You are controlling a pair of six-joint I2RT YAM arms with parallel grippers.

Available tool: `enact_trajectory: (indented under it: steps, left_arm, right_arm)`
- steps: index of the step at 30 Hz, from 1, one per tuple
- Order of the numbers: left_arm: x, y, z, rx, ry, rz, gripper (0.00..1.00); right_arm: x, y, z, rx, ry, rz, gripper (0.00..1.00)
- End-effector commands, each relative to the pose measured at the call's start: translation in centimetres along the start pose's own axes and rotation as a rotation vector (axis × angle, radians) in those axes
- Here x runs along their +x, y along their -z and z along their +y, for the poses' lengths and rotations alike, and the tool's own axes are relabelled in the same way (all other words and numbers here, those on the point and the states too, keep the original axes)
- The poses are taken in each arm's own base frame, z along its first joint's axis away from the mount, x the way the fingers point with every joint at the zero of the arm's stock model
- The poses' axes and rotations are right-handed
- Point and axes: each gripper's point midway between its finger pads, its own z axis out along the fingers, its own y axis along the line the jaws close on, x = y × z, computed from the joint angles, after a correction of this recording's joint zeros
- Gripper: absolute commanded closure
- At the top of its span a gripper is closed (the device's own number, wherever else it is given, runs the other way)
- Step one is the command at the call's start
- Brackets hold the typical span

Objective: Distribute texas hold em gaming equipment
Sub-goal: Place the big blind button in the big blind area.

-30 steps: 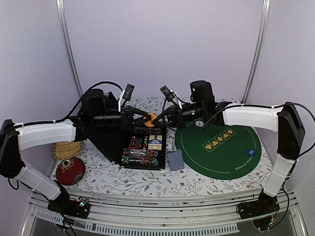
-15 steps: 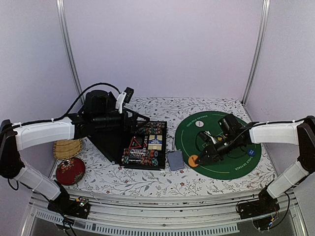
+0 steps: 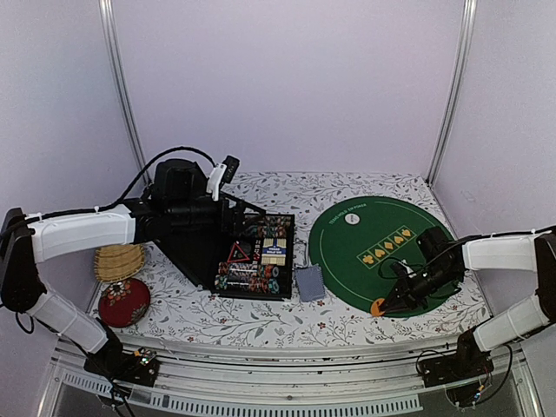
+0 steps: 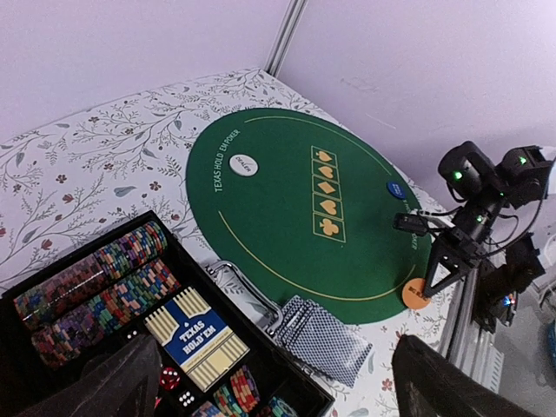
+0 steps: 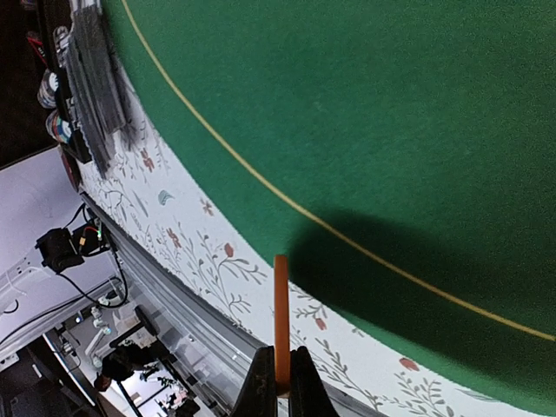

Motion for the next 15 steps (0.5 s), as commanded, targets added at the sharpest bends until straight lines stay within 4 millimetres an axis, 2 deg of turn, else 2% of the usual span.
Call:
enact_trajectory:
  steps: [1,3,4,5,6,10,11,15]
  left_arm:
    - [-0.2,-0.1,-0.1,-0.008,-0.017,0.005,0.05]
    - [-0.1,-0.1,0.0,-0.013,-0.013,0.009,0.05]
    - [-0.1,-0.1,0.0,-0.014,-0.012,0.010,0.05]
    - [0.0,-0.1,0.0,-0.015,-0.012,0.013,0.05]
    - [0.0,0.0,0.0,-0.017,-0.011,0.014,0.05]
    - [0.1,0.1,0.2,-0.032,-0.012,0.016,0.05]
    - [0.0,0.2,0.2,-0.036,-0.013,0.013,0.05]
    - [-0.5,0.3,0.4,-0.051,-0.018,-0.002,0.04]
  right_arm:
    - [-1.2,0.3,-1.8,0.081,-0.040,-0.053,0.98]
    - [-1.8,0.4,-1.9,0.094,-0.042,-0.069,0.97]
    - [-1.9,0.4,-2.0,0.101,-0.045,-0.067,0.89]
    - [-2.1,0.5,-2.3,0.122,-0.047,-0.073,0.75]
    - [-2.3,0.7,-2.6,0.150,-0.049,-0.084,0.66]
    - [-4.5,3.5,-2.7,0.290,-0.026,-0.194,0.40]
    - [-5.2,4.4,-2.3,0.313,-0.016,-0.226,0.37]
    - [-8.0,7.4,1.0,0.371,0.081,-0.368,0.34]
